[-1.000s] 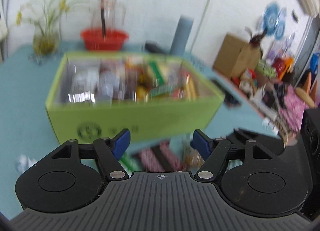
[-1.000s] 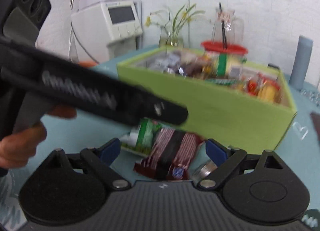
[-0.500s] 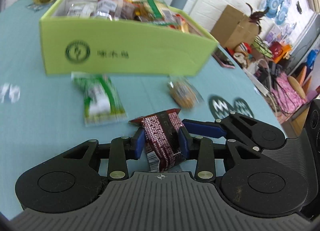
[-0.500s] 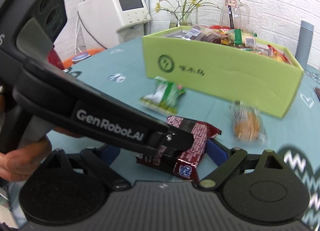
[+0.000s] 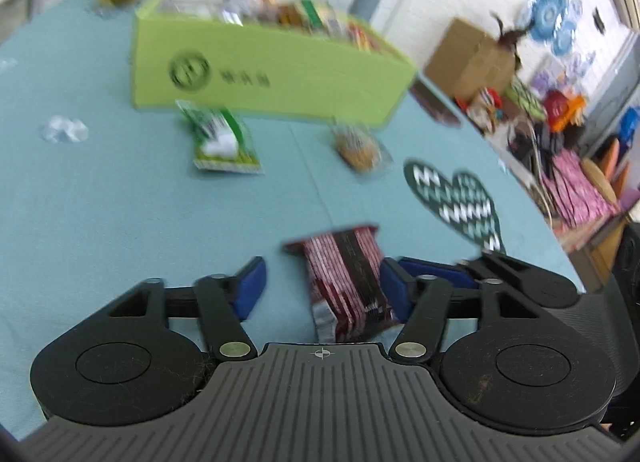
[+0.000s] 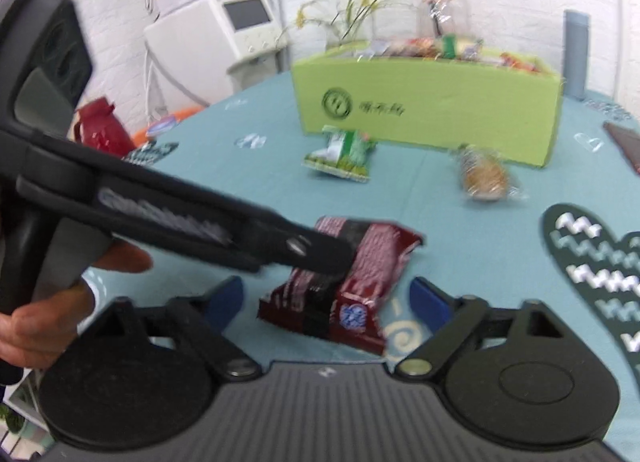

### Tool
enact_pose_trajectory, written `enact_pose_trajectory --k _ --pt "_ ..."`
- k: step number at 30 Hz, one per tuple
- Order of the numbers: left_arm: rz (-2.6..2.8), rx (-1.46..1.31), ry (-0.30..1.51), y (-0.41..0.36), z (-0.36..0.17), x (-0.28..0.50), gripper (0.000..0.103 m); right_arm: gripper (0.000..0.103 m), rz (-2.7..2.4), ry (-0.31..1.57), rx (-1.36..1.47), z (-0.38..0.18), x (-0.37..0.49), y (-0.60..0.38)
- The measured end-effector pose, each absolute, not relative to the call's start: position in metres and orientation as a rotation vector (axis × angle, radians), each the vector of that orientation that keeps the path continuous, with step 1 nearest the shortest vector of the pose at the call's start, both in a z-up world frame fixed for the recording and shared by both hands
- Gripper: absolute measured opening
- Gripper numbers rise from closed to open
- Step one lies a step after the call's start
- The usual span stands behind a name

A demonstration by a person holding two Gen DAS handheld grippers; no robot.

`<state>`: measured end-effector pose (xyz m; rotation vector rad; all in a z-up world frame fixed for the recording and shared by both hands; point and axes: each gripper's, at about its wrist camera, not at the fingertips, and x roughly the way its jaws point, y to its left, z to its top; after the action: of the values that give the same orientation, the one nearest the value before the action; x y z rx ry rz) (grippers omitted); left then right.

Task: Organize snacks
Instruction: 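Grasp the red-brown wafer bar with the left gripper, then carry the wafer bar into the green box and release it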

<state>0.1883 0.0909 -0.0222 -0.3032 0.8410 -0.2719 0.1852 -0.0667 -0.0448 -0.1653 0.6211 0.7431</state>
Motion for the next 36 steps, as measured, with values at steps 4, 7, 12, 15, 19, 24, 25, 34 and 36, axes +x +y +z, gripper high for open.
enact_pose_trajectory --k 4,7,12,15,19,24,25,34,36 --pt "-0.315 -0.312 0.817 0.085 -0.006 0.201 0.009 0.07 0.713 0.558 -0.218 -0.023 0.19 -0.065" --pt "-0.342 -0.26 0.742 0.075 0.025 0.222 0.009 0.07 0.685 0.482 -0.211 0.007 0.211 -0.072" --pt "-0.366 -0.213 0.629 0.063 0.078 0.286 0.01 0.071 0.625 0.354 -0.259 0.055 0.269 -0.072" --pt "-0.358 -0.197 0.619 0.059 0.096 0.337 0.01 0.072 0.612 0.349 -0.266 0.072 0.317 -0.072" --pt "-0.37 -0.204 0.656 0.062 0.104 0.401 0.01 0.082 0.617 0.392 -0.276 0.077 0.374 -0.068" --pt "-0.308 -0.201 0.599 0.071 0.12 0.42 0.033 0.092 0.619 0.342 -0.273 0.092 0.384 -0.073" --pt "-0.316 -0.196 0.579 0.073 0.122 0.414 0.034 0.092 0.621 0.32 -0.275 0.096 0.375 -0.075" --pt "-0.371 -0.204 0.596 0.079 0.08 0.32 0.051 0.093 0.655 0.441 -0.276 0.04 0.29 -0.104" --pt "-0.383 -0.204 0.654 0.074 0.058 0.314 0.052 0.093 0.659 0.528 -0.26 0.013 0.282 -0.106"
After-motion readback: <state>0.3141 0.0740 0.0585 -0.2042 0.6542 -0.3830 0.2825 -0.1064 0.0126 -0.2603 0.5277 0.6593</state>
